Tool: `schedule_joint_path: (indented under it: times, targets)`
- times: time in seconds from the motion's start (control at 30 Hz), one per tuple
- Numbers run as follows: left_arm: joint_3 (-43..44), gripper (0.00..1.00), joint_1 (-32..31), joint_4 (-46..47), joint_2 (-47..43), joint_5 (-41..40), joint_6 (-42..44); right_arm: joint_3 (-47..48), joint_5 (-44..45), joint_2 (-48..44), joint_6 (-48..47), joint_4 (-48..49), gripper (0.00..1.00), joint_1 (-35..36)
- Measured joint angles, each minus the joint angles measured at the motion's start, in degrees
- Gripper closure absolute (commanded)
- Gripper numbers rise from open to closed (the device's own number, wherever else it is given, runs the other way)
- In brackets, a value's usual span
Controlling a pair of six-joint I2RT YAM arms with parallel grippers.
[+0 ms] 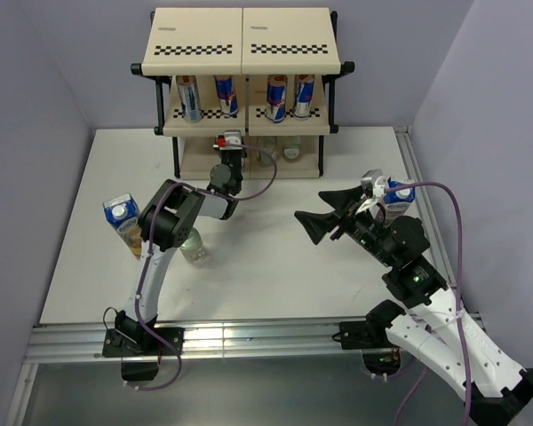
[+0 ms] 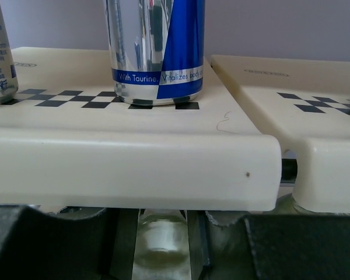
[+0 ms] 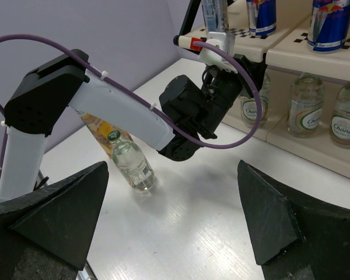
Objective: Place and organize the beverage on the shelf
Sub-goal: Place the drink on the shelf.
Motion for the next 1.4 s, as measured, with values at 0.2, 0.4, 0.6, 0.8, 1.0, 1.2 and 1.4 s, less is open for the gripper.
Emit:
schedule_joint_path:
  times: [0.2,0.4,0.6,0.8,1.0,1.2,1.4]
  targets:
    - [0.83,0.80,0.02,0.50,0.76,-0.07,0.68,-0.11,-0.57,0.11,0.04,0.39,0.02,0.00]
    - [0.92,0.73,0.02,0.72,0.94,-0.09,0.79,-0.24,-0.79,0.37,0.22,0.50,0.02,0.00]
    - [1.42,1.00,0.00,1.03,1.42,-0.26,1.16,-0.83,-0.76,0.37,0.20,0.68,0.02,0.00]
    - [2.56,1.00,0.02,1.20,2.23,-0.48,1.55,-0.85,-0.74,0.37,0.20,0.81,0.02,0.00]
    - [3.63,1.00,0.02,1.33,2.97,-0.55,1.68,-0.85,-0.72,0.37,0.22,0.85,0.02,0.00]
    - [5.44,1.00,0.09,1.44,4.48,-0.55,1.49,-0.94,-0.70,0.37,0.20,0.87,0.02,0.00]
    - [6.49,1.00,0.24,1.60,5.33,-0.50,1.55,-0.94,-0.68,0.37,0.20,0.87,0.02,0.00]
